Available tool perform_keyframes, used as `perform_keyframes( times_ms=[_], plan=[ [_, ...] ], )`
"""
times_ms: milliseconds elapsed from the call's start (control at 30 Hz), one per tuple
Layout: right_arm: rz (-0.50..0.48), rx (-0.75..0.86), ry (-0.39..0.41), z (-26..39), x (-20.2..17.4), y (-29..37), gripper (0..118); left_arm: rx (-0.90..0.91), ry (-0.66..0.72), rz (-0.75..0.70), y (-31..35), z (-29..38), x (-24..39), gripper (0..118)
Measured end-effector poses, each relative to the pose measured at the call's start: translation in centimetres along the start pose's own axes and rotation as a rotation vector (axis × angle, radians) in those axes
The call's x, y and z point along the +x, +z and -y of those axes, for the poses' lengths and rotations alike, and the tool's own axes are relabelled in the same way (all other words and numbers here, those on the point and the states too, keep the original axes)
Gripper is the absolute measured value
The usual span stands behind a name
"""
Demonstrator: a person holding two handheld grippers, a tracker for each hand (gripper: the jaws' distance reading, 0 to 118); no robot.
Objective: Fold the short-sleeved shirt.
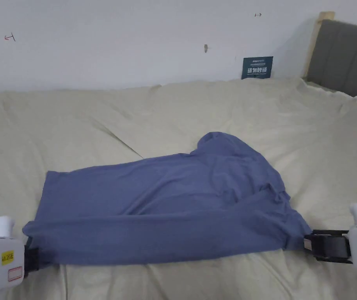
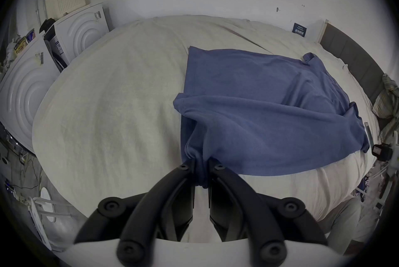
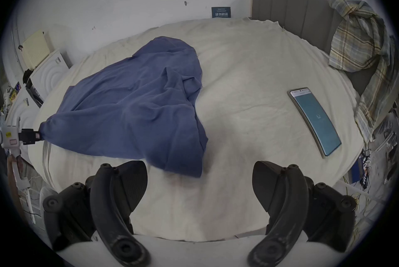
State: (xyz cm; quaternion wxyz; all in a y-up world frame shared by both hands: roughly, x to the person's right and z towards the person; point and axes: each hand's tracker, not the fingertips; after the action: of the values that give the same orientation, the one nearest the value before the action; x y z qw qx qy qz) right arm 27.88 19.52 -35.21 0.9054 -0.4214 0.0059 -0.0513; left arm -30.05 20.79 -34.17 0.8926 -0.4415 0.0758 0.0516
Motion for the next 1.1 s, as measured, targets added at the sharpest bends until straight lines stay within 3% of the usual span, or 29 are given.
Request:
perform_keyframes(
  times_ms=[100,167,200,233,267,300,333,367,400,433,467,600,833,1000,1067,1100],
  plan=[
    [-0.064,-0.05,-0.008,-0.6,-0.4,-1.7,102,-0.012,0.02,0.006,-0.2,0.1,-0.3,11],
    [-0.142,-0.136,-0.069,-0.9,-1.1,-3.7,100,-0.013,0.029,0.013,-0.2,0.1,-0.4,11],
    [-0.185,-0.202,-0.14,-0.7,-0.7,-5.9,92,-0.015,0.03,0.013,-0.2,0.1,-0.5,11],
    [-0.131,-0.243,-0.175,-0.6,-1.3,-6.9,86,-0.02,0.03,0.013,-0.1,0.1,-0.4,11],
    [-0.001,-0.165,-0.019,-0.9,-1.8,-6.2,77,-0.021,0.029,0.014,0.0,0.1,-0.4,11],
    [0.015,-0.134,0.057,-0.9,-2.8,-5.4,64,-0.022,0.025,0.018,0.1,0.0,-0.4,11],
    [0.004,-0.102,0.101,-0.6,-3.6,-4.6,43,-0.024,0.024,0.018,0.1,0.0,-0.4,11],
    [-0.012,-0.109,0.12,-0.5,-3.7,-4.3,13,-0.026,0.022,0.016,0.1,-0.1,-0.4,11],
    [-0.035,-0.13,0.117,-0.7,-3.5,-4.2,7,-0.025,0.017,0.017,0.2,-0.1,-0.4,11],
    [-0.092,-0.144,0.084,-1.0,-3.2,-4.1,6,-0.017,0.018,0.012,0.4,-0.2,-0.3,11],
    [-0.063,-0.144,0.076,-1.2,-3.4,-3.7,7,-0.014,0.018,0.005,0.7,-0.3,-0.2,11],
    [-0.095,-0.138,0.025,-1.3,-2.4,-2.6,6,0.013,0.004,0.018,2.4,0.1,-0.4,11],
    [-0.175,-0.113,0.016,1.4,-1.4,2.9,6,0.0,-0.047,-0.007,5.3,3.8,-2.2,11],
    [-0.145,-0.2,0.078,5.0,-1.7,2.0,7,-0.09,-0.074,-0.014,3.5,7.9,-2.6,11],
    [-0.14,-0.204,0.081,5.9,-1.9,1.1,15,-0.105,-0.029,-0.001,2.3,8.7,-2.9,11],
    [-0.124,-0.202,0.074,6.0,-1.9,1.0,37,-0.102,0.037,0.046,2.0,8.9,-3.2,18]
  ],
)
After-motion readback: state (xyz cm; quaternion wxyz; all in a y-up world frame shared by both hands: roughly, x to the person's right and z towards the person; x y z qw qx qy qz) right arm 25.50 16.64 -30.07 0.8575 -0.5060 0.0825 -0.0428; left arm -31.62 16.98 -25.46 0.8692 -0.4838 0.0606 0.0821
